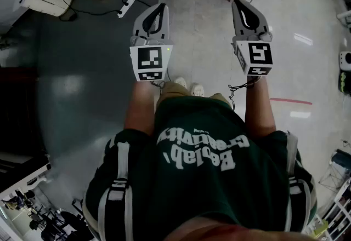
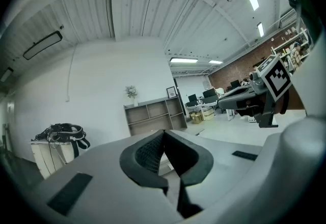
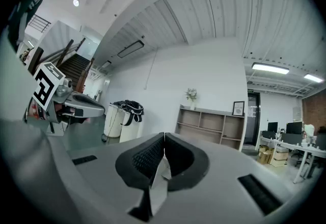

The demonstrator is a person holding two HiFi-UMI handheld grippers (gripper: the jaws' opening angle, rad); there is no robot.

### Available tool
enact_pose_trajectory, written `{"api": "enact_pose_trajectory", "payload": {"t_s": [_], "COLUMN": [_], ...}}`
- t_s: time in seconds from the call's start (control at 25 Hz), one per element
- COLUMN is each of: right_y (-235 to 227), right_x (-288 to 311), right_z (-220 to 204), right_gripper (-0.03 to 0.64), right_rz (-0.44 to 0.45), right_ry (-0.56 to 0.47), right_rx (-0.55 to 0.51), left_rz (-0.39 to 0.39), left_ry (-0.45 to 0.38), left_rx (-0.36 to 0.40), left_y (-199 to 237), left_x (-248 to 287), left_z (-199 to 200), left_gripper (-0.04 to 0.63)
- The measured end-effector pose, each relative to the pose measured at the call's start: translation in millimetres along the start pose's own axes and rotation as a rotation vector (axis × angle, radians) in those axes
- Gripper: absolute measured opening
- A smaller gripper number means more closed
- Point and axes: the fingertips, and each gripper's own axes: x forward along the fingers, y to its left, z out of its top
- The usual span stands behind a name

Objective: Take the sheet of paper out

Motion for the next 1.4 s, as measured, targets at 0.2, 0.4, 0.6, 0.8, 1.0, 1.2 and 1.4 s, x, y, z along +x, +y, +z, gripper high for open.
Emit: {"api": "enact_pose_trajectory", "payload": {"t_s": [0.2, 0.4, 0.6, 0.8, 1.0, 1.2, 1.4], "right_y": [4.3, 9.0, 1.4, -4.5, -1.6, -7.3, -16.8], "right_x": [-1.7, -6.4, -11.1, -15.4, -10.0, 6.7, 31.3], "right_z": [-0.8, -4.1, -0.3, -2.8, -2.4, -9.0, -21.8], "right_gripper": [0.034, 0.034, 0.034, 0.034, 0.034, 0.034, 0.034], "right_rz": [-0.003, 0.014, 0.015, 0.024, 0.037, 0.039, 0.031], "right_ry": [0.004, 0.021, -0.01, -0.029, -0.025, -0.014, 0.02], "right_rx": [-0.003, -0.017, 0.032, 0.047, 0.049, 0.028, 0.035], "left_rz": [0.007, 0.017, 0.014, 0.015, 0.015, 0.029, 0.031], "left_ry": [0.005, 0.006, 0.011, 0.022, 0.035, 0.028, 0.023], "left_rx": [-0.012, -0.021, -0.013, -0.004, 0.009, 0.023, 0.027], "left_y": [3.3, 3.1, -2.4, -9.2, -4.7, 4.0, 15.9], "left_x": [-5.5, -11.3, -11.0, -11.3, -10.0, 7.2, 30.7], "left_z": [-4.4, -5.2, -0.8, 0.4, -0.2, -2.5, -9.8], "left_gripper": [0.018, 0.018, 0.018, 0.018, 0.018, 0.018, 0.018]}}
